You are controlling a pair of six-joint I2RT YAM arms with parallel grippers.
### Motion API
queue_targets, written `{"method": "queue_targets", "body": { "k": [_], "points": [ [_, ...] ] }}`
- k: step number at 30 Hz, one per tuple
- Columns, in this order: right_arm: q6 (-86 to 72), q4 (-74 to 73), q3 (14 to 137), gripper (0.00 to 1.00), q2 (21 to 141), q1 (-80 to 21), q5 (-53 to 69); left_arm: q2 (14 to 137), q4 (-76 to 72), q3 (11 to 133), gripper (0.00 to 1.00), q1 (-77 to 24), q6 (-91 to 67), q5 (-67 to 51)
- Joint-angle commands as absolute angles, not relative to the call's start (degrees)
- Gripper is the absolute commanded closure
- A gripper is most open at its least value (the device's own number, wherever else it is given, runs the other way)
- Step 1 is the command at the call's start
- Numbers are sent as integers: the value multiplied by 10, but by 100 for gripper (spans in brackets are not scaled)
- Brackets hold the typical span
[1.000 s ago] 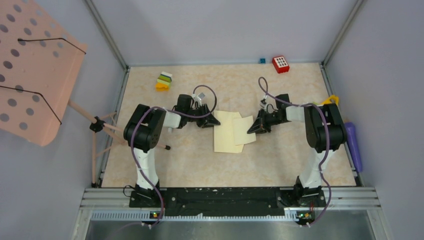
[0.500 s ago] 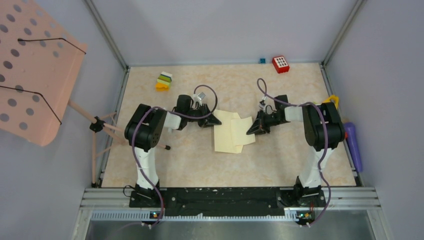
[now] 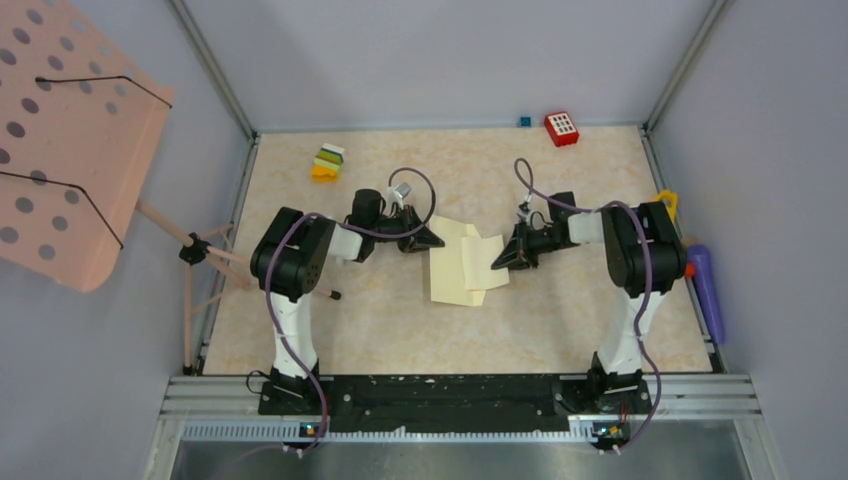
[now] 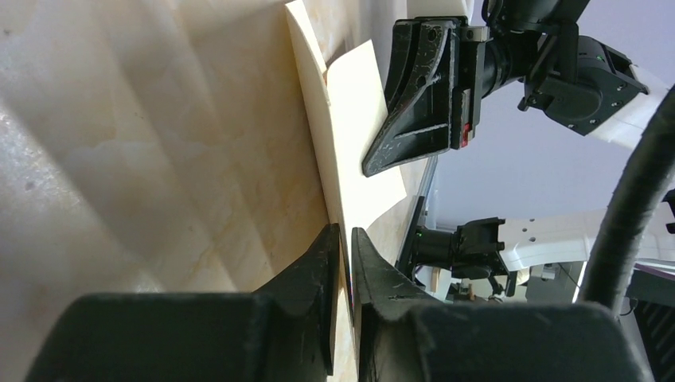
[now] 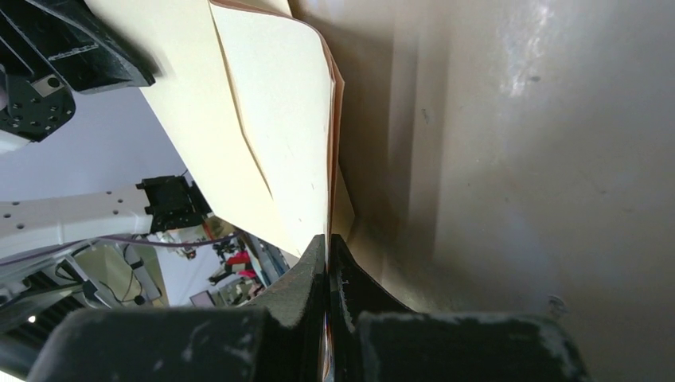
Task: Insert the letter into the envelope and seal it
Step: Place the letter in the envelope.
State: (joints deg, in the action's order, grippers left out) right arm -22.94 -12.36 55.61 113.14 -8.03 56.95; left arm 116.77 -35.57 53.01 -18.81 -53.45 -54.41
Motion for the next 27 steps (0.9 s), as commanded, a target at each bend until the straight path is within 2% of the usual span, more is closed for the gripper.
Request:
{"method": "queue_targets", "body": {
  "k": [1, 20, 27],
  "points": [
    [-245, -88, 566, 100, 1134, -69, 598, 1170, -401, 525, 86, -189, -544, -561],
    [-251, -5, 548, 100, 1084, -107, 552, 1166, -386, 526, 86, -191, -538, -557],
    [-207, -47, 564, 100, 1094, -107, 545, 1172, -369, 532, 86, -190, -527, -555]
  ]
}}
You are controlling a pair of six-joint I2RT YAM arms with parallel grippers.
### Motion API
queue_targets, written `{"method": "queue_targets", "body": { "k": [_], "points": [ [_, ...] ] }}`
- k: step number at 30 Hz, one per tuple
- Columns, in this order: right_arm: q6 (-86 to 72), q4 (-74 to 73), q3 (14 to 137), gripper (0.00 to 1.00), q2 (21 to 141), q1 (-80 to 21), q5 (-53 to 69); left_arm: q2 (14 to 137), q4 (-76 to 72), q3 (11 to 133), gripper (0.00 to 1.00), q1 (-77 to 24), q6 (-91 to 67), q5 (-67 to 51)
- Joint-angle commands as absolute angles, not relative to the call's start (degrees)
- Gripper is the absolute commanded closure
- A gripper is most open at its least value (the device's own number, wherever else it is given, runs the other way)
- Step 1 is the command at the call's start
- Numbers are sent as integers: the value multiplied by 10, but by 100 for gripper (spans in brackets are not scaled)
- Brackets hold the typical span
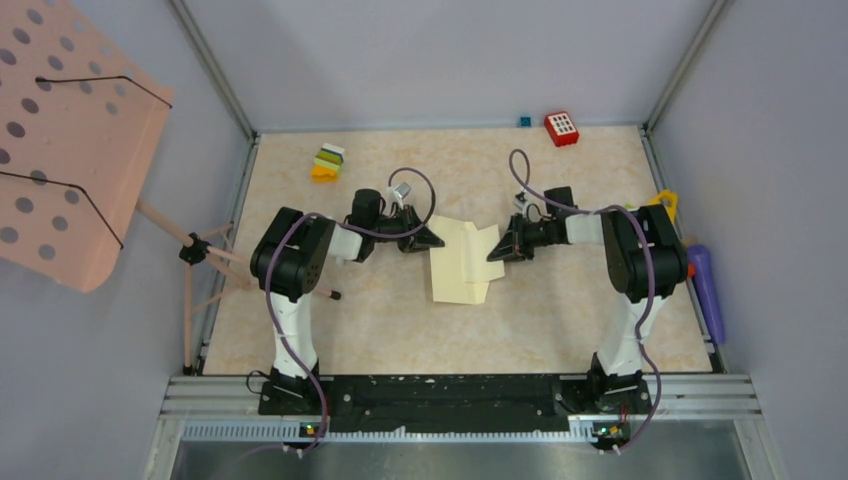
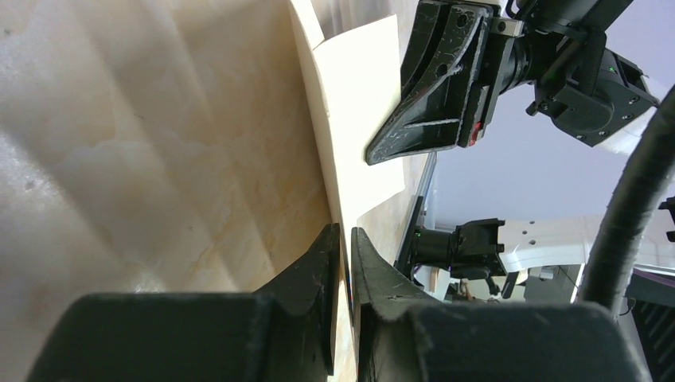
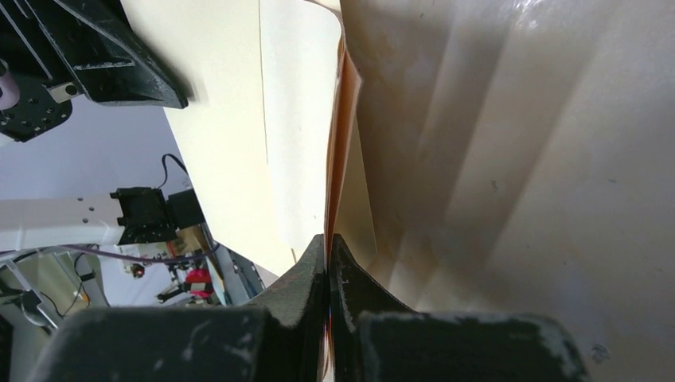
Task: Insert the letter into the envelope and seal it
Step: Place the letter in the envelope.
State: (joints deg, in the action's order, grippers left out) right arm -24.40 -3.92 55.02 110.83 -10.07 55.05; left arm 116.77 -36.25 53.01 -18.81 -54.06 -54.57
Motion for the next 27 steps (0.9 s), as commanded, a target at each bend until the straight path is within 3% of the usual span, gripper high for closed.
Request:
{"method": "queue_targets", "body": {
  "k": [1, 27],
  "points": [
    [-193, -59, 570, 100, 1095, -105, 543, 1173, -367, 532, 86, -190, -526, -555],
    [-137, -78, 581, 100, 1084, -120, 510, 1179, -319, 545, 85, -189, -500, -538]
  ]
}}
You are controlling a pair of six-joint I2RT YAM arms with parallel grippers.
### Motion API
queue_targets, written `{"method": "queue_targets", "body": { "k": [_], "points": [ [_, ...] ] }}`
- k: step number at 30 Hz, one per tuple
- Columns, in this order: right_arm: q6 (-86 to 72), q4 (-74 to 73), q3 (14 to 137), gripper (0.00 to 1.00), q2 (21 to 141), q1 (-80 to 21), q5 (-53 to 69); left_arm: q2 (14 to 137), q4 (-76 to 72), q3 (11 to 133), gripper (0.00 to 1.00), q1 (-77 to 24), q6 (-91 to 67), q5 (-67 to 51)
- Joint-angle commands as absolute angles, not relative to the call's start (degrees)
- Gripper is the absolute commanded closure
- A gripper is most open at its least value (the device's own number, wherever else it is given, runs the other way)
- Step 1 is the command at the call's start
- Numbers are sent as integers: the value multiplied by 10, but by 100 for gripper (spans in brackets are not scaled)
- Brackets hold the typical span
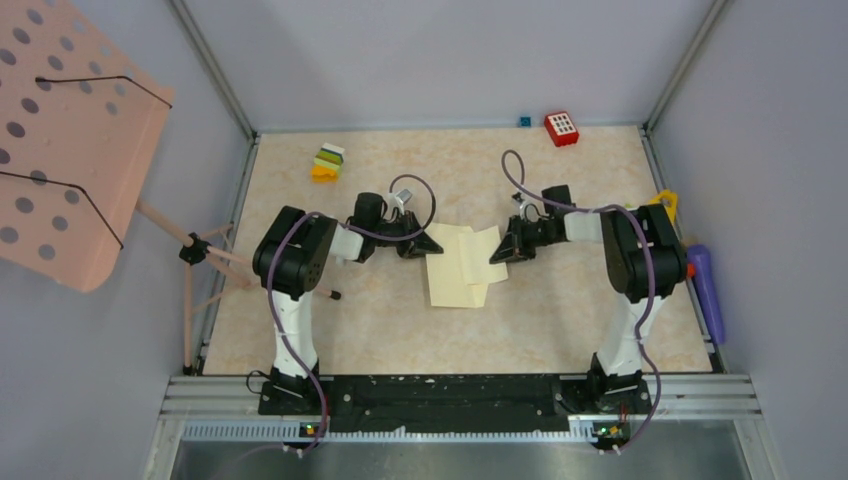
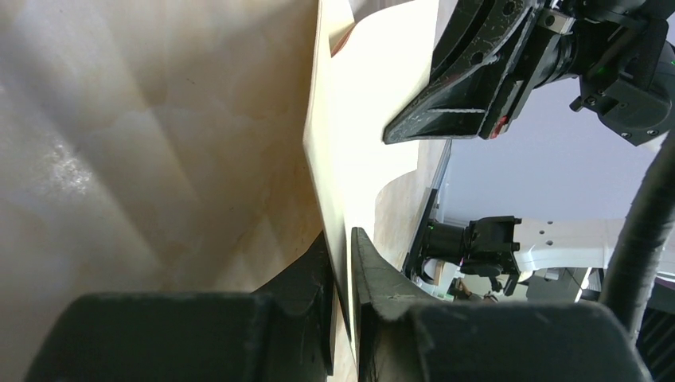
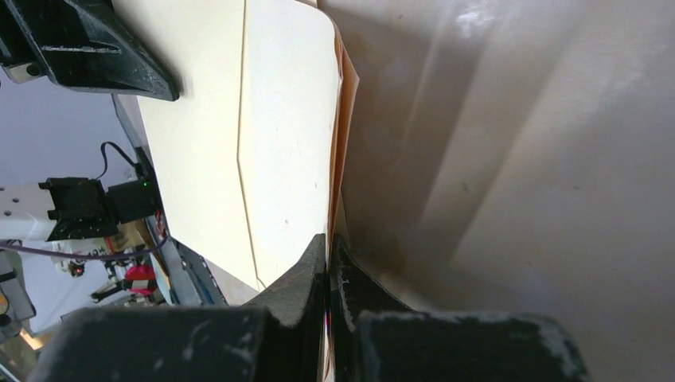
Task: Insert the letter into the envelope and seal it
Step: Place the letter in the envelope.
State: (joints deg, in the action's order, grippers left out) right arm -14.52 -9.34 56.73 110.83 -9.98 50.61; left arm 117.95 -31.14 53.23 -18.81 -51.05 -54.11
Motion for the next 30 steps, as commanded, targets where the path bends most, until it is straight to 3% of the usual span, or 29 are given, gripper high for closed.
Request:
{"method": "queue_targets", "body": {
  "k": [1, 19, 30],
  "points": [
    [-137, -76, 580, 100, 1083, -122, 510, 1179, -319, 545, 85, -190, -499, -537],
    [-198, -74, 560, 100, 1073, -123, 541, 1167, -292, 541, 86, -189, -481, -512],
    [-181, -69, 559, 100, 1084, -131, 542, 1178, -375, 536, 86, -189, -536, -557]
  ]
}}
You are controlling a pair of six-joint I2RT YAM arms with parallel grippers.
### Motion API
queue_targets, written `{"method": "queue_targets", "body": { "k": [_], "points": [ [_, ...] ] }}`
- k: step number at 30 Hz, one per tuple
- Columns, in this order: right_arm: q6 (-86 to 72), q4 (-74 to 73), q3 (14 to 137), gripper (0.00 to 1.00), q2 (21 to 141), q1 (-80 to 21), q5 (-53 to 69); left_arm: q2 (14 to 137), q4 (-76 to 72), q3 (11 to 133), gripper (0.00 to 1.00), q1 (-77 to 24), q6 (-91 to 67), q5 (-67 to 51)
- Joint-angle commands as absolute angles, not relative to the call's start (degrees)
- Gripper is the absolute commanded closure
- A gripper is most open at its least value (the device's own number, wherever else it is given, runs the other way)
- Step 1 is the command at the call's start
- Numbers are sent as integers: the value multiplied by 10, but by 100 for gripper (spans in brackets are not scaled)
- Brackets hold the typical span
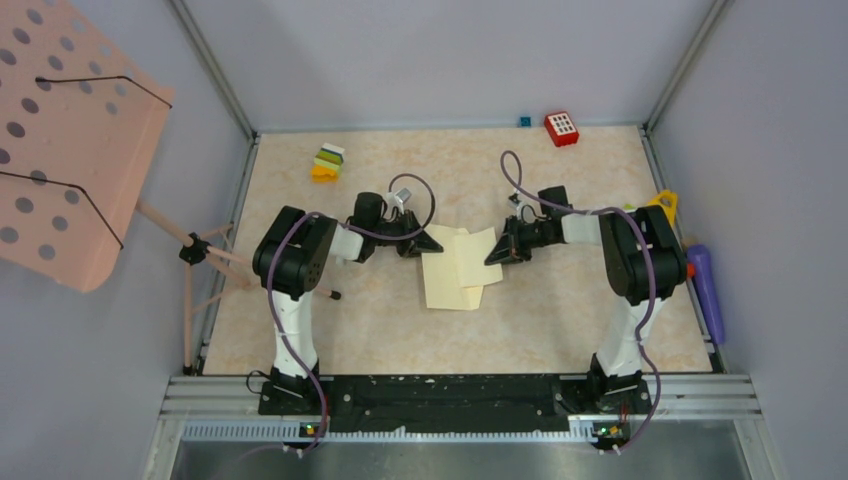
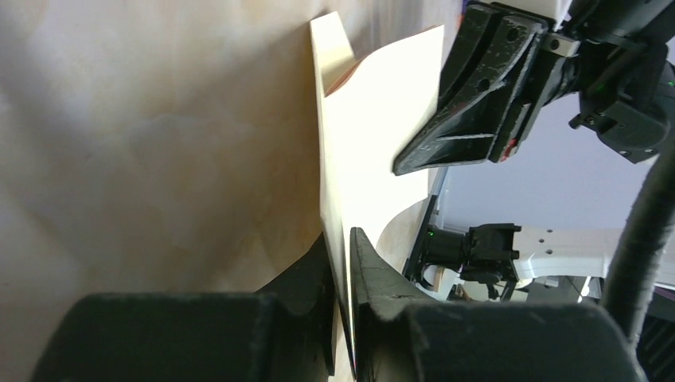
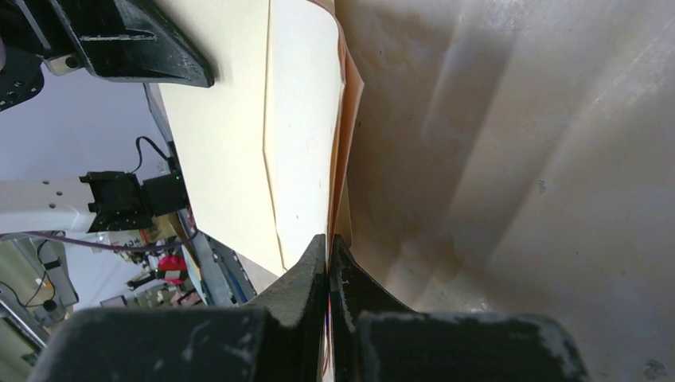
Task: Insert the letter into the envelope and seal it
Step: Place the letter in the envelope.
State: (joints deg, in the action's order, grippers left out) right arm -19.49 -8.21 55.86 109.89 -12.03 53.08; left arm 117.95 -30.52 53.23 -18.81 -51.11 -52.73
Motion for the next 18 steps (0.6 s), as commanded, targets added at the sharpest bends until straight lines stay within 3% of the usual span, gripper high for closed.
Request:
{"method": "queue_targets", "body": {
  "k": [1, 13, 18],
  "points": [
    [-180, -68, 559, 100, 1086, -130, 545, 1177, -377, 536, 86, -188, -538, -560],
    [-166, -30, 549, 100, 1078, -130, 577, 1176, -382, 534, 86, -188, -543, -562],
    [-110, -82, 565, 100, 1081, -129, 567, 1172, -383, 534, 86, -187, -543, -563]
  ]
}}
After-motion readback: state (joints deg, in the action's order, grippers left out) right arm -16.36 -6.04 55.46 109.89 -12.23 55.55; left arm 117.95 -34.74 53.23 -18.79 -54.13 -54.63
